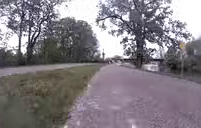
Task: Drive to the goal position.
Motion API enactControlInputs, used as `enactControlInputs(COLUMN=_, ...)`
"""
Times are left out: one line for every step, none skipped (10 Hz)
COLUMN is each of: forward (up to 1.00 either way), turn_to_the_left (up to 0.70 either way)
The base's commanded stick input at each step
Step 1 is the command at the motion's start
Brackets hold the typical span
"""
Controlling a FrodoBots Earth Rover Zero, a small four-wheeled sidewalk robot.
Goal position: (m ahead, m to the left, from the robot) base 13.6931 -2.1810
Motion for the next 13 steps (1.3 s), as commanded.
enactControlInputs(forward=1.0, turn_to_the_left=0.0)
enactControlInputs(forward=1.0, turn_to_the_left=0.0)
enactControlInputs(forward=1.0, turn_to_the_left=0.0)
enactControlInputs(forward=1.0, turn_to_the_left=0.0)
enactControlInputs(forward=1.0, turn_to_the_left=0.0)
enactControlInputs(forward=1.0, turn_to_the_left=0.0)
enactControlInputs(forward=1.0, turn_to_the_left=0.0)
enactControlInputs(forward=1.0, turn_to_the_left=0.0)
enactControlInputs(forward=1.0, turn_to_the_left=0.0)
enactControlInputs(forward=1.0, turn_to_the_left=0.0)
enactControlInputs(forward=1.0, turn_to_the_left=0.0)
enactControlInputs(forward=1.0, turn_to_the_left=0.0)
enactControlInputs(forward=1.0, turn_to_the_left=0.0)
